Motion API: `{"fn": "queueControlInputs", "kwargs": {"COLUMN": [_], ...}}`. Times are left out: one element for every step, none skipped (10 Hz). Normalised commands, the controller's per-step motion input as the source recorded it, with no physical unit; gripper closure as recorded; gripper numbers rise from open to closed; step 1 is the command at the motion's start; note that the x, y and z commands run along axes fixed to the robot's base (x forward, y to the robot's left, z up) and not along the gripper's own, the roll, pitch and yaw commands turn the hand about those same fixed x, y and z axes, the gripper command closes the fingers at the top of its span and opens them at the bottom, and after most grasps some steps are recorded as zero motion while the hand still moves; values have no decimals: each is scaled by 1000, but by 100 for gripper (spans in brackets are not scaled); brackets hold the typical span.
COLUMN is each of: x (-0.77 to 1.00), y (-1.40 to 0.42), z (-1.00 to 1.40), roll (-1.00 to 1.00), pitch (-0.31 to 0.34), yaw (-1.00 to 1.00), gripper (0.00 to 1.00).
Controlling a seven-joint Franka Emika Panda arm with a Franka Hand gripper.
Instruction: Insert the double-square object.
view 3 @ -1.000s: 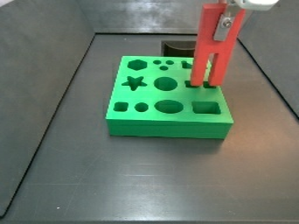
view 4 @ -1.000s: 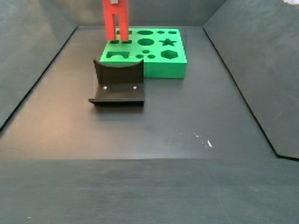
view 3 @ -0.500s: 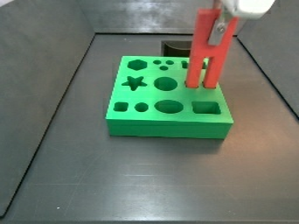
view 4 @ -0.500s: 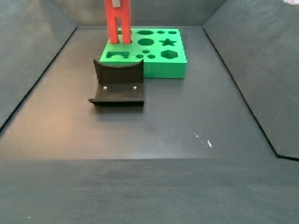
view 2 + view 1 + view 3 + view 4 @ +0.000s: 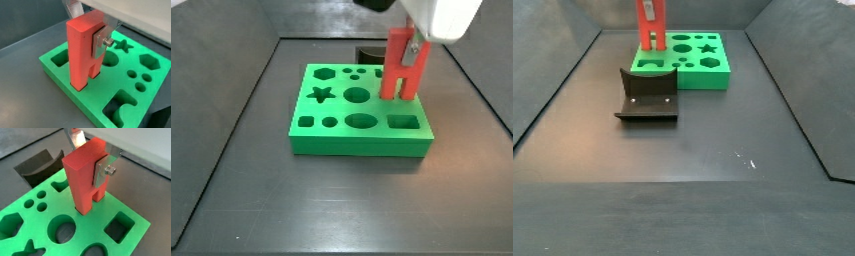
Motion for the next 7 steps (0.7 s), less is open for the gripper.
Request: {"fn": "queueControlInputs", "kwargs": {"x": [69,91,80,77,26,0,0], "y": [0,0,0,0,0,0,0], "z": [-311,-289,-280,-280,-223,0,0], "roll": [0,0,0,0,0,0,4], "pitch": [0,0,0,0,0,-10,-3], "yaw": [0,0,0,0,0,0,0], "gripper": [100,100,100,100,100,100,100]}}
